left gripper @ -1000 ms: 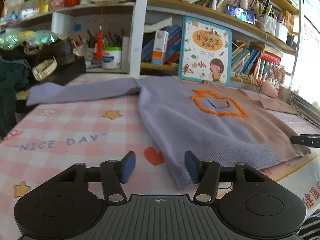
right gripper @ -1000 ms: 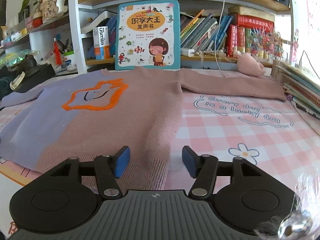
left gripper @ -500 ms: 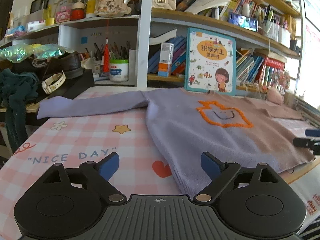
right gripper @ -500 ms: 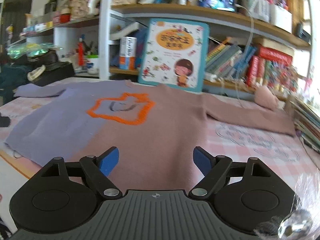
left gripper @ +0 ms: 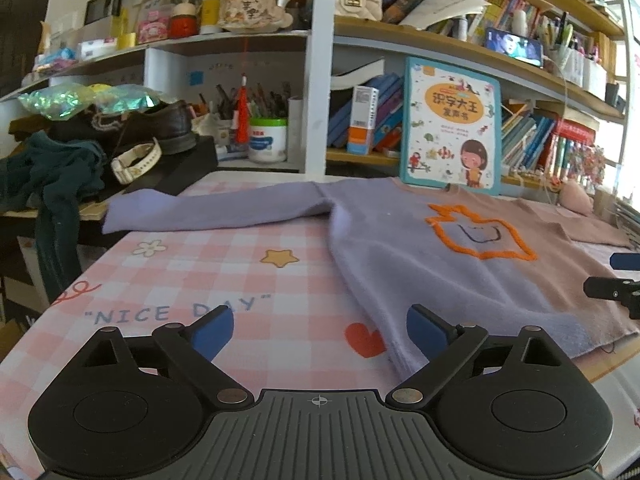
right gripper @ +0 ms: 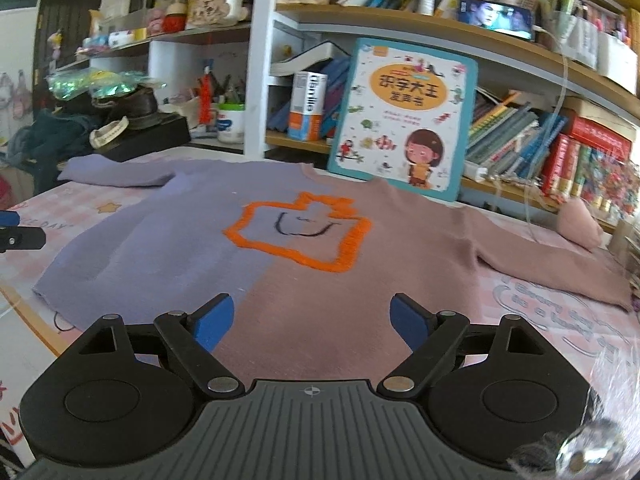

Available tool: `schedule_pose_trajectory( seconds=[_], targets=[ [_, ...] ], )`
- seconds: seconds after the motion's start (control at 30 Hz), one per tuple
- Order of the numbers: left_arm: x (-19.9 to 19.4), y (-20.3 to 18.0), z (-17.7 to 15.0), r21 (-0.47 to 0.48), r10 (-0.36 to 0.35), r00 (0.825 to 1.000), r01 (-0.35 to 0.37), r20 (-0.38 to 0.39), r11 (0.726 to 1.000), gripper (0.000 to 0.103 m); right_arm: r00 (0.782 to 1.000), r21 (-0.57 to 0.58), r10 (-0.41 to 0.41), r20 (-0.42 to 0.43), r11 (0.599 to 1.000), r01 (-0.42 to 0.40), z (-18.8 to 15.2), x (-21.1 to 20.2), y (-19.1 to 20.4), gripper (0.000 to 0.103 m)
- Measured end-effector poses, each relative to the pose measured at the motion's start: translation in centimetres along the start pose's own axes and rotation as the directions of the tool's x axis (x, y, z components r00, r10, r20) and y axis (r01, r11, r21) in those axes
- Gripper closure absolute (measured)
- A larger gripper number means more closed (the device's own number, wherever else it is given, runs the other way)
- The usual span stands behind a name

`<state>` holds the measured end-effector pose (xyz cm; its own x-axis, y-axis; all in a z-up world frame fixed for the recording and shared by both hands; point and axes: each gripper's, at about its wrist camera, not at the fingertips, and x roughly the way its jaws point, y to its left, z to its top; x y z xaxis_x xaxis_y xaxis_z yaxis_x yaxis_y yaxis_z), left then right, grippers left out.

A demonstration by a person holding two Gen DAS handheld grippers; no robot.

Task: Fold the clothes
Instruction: 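Open both grippers and move them toward the lavender sleeve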

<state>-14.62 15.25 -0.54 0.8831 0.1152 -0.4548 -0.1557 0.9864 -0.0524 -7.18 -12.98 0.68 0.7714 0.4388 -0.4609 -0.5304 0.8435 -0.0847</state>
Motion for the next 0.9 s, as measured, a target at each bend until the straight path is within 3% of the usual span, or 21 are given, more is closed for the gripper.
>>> schedule_pose_trajectory(
  seconds=[0.27, 0.4, 0.57, 0.9],
  targets=[
    [-0.1, 1.7, 0.7, -0.024, 0.034, 0.999, -0.034, 0.010, 0.999, 0.007, 0.998, -0.052, 0.065, -0.018, 0.996, -0.066, 1.0, 1.9, 2.0, 0.018],
    [0.4, 2.7, 1.9, -0.019, 0.085, 0.996, -0.085, 0.019, 0.996, 0.007, 0.995, -0.091, 0.103, -0.007, 0.990, -0.104, 1.8, 2.7, 2.7, 0.015],
    [2.0, 4.1, 3.4, -0.056, 0.153, 0.988, -0.152, 0.010, 0.987, 0.005, 0.990, -0.109, 0.142, -0.004, 0.984, -0.142, 2.9, 4.6, 2.7, 0.015],
    [5.1, 5.6, 5.2, -0.110, 0.220, 0.976, -0.218, 0.004, 0.970, 0.005, 0.980, -0.134, 0.196, -0.020, 0.971, -0.197, 3.5, 6.7, 2.3, 0.013]
  ],
)
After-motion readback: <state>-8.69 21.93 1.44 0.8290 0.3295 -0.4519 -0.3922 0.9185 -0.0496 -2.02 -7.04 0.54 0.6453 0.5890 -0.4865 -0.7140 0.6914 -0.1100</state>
